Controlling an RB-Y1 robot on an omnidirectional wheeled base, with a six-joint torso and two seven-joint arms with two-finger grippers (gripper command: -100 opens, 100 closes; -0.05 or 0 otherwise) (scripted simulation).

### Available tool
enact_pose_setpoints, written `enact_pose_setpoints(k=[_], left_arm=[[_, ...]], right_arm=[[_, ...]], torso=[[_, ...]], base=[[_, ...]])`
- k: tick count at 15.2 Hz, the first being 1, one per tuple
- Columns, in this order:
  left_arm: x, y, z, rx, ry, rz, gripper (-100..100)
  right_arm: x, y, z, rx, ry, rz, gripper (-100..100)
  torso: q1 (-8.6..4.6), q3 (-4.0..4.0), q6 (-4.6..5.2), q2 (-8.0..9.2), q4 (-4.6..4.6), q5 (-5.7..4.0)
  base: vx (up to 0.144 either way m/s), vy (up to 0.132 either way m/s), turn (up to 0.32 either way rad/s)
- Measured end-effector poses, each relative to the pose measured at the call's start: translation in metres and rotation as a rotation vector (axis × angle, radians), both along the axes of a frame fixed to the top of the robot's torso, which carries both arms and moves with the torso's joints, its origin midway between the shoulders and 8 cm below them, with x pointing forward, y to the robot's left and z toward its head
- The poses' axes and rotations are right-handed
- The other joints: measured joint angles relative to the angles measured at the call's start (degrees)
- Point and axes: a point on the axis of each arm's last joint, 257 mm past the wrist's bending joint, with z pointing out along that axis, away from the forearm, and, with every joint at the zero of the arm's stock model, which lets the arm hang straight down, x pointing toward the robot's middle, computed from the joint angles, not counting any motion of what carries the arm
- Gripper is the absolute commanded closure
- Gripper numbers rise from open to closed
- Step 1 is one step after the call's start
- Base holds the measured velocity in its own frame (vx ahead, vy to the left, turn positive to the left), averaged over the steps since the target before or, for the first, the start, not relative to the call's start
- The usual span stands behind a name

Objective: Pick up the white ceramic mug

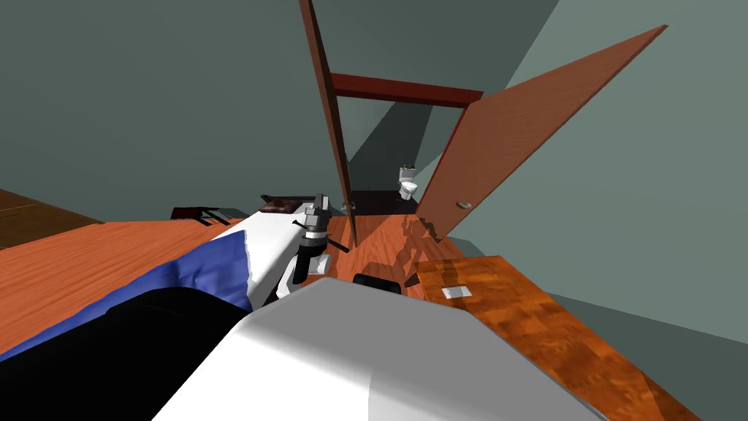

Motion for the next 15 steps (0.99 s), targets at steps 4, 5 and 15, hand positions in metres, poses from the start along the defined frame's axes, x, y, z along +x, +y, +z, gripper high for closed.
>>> enact_pose_setpoints(k=[4,5,15], left_arm=[[0.0,0.0,0.0,0.0,0.0,0.0,0],[0.0,0.0,0.0,0.0,0.0,0.0,0],[0.0,0.0,0.0,0.0,0.0,0.0,0]], right_arm=[[-0.016,-0.001,0.001,0.007,-0.021,0.021,-100],[-0.028,0.001,-0.001,0.01,-0.012,0.011,-100],[-0.101,0.001,-0.001,0.04,-0.018,-0.084,-100]], torso=[[0.17,0.04,-0.01,0.07,0.01,0.03],[0.18,0.04,0.0,0.08,0.01,0.03],[0.13,0.08,0.12,0.19,-0.03,-0.04]], base=[[-0.003,0.034,0.294],[0.003,0.008,0.034],[-0.006,0.02,0.076]])
